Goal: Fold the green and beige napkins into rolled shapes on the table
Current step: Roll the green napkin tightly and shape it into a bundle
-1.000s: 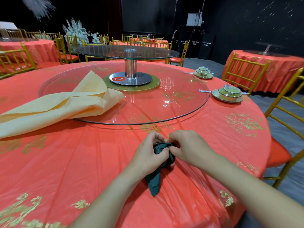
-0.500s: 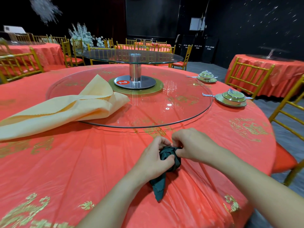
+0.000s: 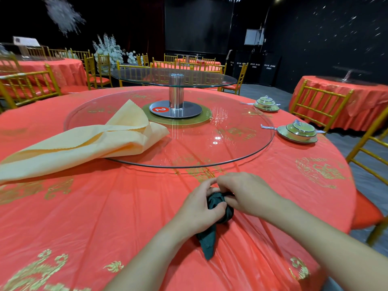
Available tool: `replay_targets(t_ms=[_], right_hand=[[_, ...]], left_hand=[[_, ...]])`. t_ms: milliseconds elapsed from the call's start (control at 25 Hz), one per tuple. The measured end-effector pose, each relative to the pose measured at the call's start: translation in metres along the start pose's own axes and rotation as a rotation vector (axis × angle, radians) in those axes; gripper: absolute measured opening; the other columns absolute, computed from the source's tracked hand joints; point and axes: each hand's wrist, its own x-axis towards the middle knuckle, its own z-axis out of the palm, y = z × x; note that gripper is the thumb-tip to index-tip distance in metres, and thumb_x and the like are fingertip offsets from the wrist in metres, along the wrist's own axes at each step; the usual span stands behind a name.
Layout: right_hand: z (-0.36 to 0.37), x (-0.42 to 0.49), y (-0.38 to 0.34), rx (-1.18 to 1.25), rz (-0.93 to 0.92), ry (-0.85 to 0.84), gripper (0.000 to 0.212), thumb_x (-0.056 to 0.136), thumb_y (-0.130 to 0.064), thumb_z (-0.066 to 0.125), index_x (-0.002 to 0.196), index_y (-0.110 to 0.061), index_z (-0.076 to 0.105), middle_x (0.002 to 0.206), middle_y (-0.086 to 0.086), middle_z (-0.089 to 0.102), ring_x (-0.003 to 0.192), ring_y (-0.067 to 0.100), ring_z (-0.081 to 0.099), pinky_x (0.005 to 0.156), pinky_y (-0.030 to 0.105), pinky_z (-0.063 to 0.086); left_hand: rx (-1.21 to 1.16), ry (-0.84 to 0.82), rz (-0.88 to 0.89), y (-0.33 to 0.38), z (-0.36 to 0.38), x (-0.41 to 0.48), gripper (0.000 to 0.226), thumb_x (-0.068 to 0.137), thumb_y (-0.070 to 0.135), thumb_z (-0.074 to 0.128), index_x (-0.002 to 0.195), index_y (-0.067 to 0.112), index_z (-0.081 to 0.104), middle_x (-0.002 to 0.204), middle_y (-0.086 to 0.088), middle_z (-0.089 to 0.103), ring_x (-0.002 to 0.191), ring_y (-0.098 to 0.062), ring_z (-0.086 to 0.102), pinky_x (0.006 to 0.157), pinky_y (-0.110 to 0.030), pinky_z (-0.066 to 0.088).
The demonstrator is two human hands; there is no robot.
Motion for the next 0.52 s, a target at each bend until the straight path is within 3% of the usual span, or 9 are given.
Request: replay_targets(t_ms=[120,200,400,520], right_hand=[[0.019,-0.010,0.004,0.072,-0.077,0.179,0.013,0.070,-0.017,0.053,0.083,-0.019,0.050,0.079,-0.001,0.054,0.079,0.028,0.055,0.058,0.035,0.043],[0.023,-0.013,0.005,0.182,-0.006,0.230,0.013,0.065,-0.015,0.052,0.074,-0.022,0.044,0.070,-0.007,0.044,0.069,0.024,0.050,0.056,0.032,0.038],[0.015,-0.008,0.004,0.276,0.170,0.109,0.029,0.069,-0.010,0.059,0.065,-0.028,0.036,0.071,-0.007,0.048,0.073,0.018,0.048,0.066,0.034,0.042],[0.009,-0.006,-0.001,0.238,0.224,0.032,0.021,0.074,-0.014,0.058,0.073,-0.028,0.043,0.079,-0.008,0.050,0.080,0.016,0.048,0.067,0.030,0.041]], left_hand=[[0.021,-0.004,0.000,-0.003,0.001,0.000,0.052,0.071,0.034,0.057,0.122,0.031,0.047,0.109,0.021,0.059,0.107,0.009,0.054,0.093,-0.013,0.041],[0.099,-0.008,0.005,-0.005,0.003,0.000,0.057,0.069,0.044,0.053,0.124,0.029,0.049,0.113,0.014,0.061,0.113,-0.004,0.053,0.098,-0.024,0.042],[0.211,-0.088,-0.029,-0.001,0.001,-0.003,0.075,0.068,0.052,0.046,0.136,0.021,0.040,0.128,0.005,0.055,0.123,-0.012,0.047,0.104,-0.033,0.038],[0.259,-0.161,-0.062,0.006,-0.005,-0.003,0.082,0.068,0.053,0.046,0.140,0.016,0.034,0.133,-0.002,0.051,0.124,-0.015,0.046,0.105,-0.033,0.037]])
